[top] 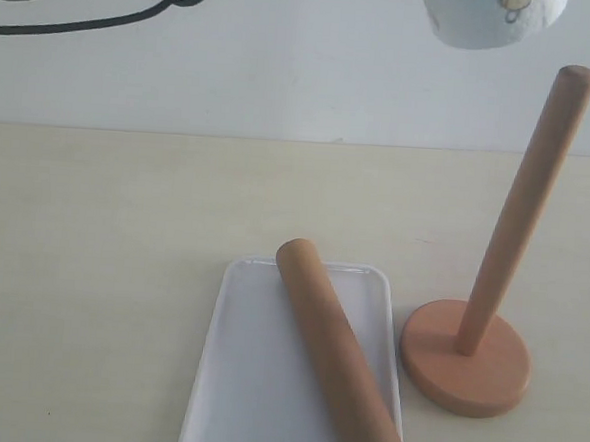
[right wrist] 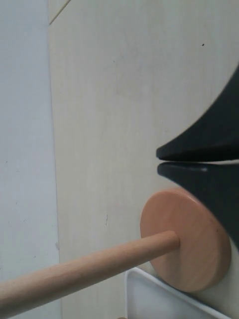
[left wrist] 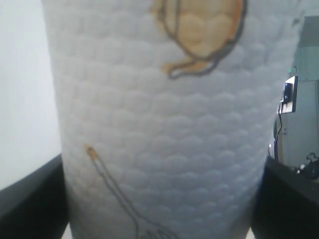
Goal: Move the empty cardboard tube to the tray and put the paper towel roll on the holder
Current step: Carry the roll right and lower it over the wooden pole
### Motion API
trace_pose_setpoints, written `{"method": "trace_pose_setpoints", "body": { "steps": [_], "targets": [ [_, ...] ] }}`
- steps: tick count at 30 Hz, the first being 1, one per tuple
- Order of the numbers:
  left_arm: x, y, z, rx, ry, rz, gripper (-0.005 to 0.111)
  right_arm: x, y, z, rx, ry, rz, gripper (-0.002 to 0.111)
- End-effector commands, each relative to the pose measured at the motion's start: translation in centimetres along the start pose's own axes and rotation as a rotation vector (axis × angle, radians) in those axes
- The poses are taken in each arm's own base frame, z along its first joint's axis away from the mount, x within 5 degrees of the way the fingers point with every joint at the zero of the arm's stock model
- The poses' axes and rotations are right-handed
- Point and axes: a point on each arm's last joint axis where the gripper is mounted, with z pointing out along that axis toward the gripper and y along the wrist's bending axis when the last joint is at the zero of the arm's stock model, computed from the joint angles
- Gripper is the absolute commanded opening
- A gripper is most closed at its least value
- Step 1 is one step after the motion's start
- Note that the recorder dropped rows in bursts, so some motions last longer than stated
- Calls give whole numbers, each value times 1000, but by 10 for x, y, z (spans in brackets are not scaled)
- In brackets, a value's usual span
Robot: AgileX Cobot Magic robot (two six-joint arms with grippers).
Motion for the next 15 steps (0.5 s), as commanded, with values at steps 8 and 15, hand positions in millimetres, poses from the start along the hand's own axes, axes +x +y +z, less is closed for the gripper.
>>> {"method": "trace_pose_setpoints", "body": {
  "steps": [8,15],
  "targets": [
    [2,-25,25,-26,-28,37,4,-1,0,0,3,-8,-2,0],
    [7,-30,31,-48,-21,56,4,-1,0,0,3,-8,-2,0]
  ]
}}
